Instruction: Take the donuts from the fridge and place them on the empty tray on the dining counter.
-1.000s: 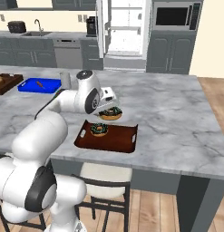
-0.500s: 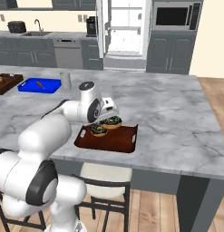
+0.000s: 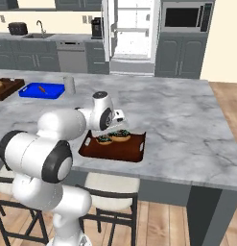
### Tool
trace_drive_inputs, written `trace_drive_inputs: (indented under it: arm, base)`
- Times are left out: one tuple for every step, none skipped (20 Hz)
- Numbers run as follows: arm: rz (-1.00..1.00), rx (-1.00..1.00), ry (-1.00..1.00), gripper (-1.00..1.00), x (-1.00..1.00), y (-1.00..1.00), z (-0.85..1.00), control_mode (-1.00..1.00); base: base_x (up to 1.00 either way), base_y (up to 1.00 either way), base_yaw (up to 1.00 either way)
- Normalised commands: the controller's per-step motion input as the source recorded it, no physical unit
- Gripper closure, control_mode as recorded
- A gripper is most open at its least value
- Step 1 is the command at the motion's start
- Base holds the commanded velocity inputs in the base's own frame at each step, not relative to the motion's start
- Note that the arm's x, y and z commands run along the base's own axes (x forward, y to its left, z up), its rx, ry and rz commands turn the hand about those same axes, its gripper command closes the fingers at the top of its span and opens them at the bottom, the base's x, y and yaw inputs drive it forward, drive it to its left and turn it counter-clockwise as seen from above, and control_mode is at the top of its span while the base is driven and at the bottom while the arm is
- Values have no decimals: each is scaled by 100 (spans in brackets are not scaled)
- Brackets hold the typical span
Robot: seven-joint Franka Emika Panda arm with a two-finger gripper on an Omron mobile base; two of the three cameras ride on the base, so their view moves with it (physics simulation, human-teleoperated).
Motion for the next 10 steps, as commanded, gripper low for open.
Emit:
trace_drive_inputs:
  arm:
    - [0,2,9,100,27,-20,-26,-100]
    - [0,2,9,100,27,-21,-26,-100]
    - [0,2,8,100,30,-19,-28,-100]
    - [0,1,7,100,30,-21,-31,-100]
    - [0,1,5,100,30,-21,-36,-100]
    - [0,1,4,100,32,-21,-41,-100]
    - [0,0,2,100,33,-13,-46,-100]
    - [0,0,1,100,34,-4,-46,-100]
    - [0,0,1,100,35,-3,-47,-100]
    - [0,0,0,100,32,-4,-50,-100]
  base:
    - [0,0,0]
    - [0,0,0]
    - [0,0,0]
    - [0,0,0]
    - [0,0,0]
    - [0,0,0]
    - [0,0,0]
    - [0,0,0]
    - [0,0,0]
    - [0,0,0]
